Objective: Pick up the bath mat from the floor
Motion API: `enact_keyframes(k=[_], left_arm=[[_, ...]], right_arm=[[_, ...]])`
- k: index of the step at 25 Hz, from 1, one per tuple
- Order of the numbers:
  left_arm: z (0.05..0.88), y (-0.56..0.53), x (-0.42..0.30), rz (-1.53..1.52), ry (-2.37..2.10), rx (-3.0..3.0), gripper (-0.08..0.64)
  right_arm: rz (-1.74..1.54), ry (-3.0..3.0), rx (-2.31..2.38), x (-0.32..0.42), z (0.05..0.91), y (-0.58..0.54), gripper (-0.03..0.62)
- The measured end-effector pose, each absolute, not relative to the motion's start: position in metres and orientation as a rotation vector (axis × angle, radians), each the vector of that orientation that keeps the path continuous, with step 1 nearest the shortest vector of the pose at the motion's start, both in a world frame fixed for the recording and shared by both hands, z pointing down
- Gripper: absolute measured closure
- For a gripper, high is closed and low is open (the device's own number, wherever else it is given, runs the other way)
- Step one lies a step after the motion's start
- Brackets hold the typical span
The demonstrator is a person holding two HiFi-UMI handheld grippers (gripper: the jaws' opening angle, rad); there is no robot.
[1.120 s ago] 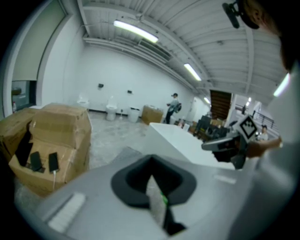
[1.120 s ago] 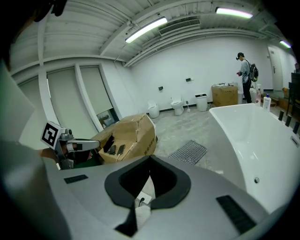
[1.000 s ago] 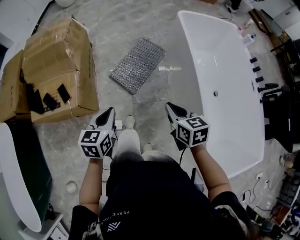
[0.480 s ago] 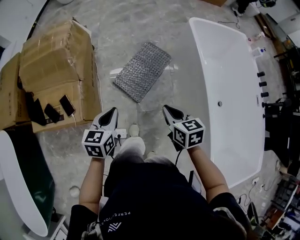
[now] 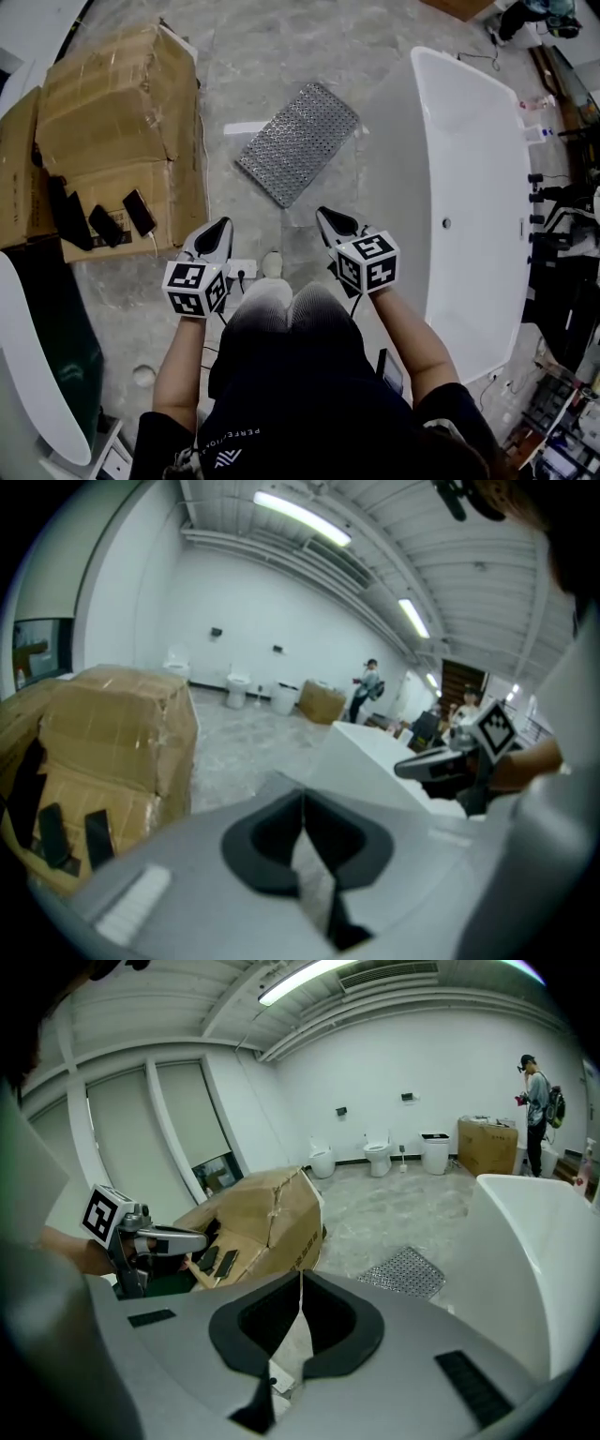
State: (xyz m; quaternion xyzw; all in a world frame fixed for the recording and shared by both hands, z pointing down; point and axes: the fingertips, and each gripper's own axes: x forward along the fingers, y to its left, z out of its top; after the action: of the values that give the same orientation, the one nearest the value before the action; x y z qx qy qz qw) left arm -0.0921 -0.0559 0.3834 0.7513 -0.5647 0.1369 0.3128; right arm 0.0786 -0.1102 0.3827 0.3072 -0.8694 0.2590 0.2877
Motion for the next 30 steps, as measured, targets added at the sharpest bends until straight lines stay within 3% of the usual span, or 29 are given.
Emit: enact_keyframes(k=[30], left_arm=[[0.502,-0.097,-0.091,0.285,-1.839,1.422,0.515]], right_arm=[[0.596,-2.199,0.284,0.017,0.570,-0.212,0.525]])
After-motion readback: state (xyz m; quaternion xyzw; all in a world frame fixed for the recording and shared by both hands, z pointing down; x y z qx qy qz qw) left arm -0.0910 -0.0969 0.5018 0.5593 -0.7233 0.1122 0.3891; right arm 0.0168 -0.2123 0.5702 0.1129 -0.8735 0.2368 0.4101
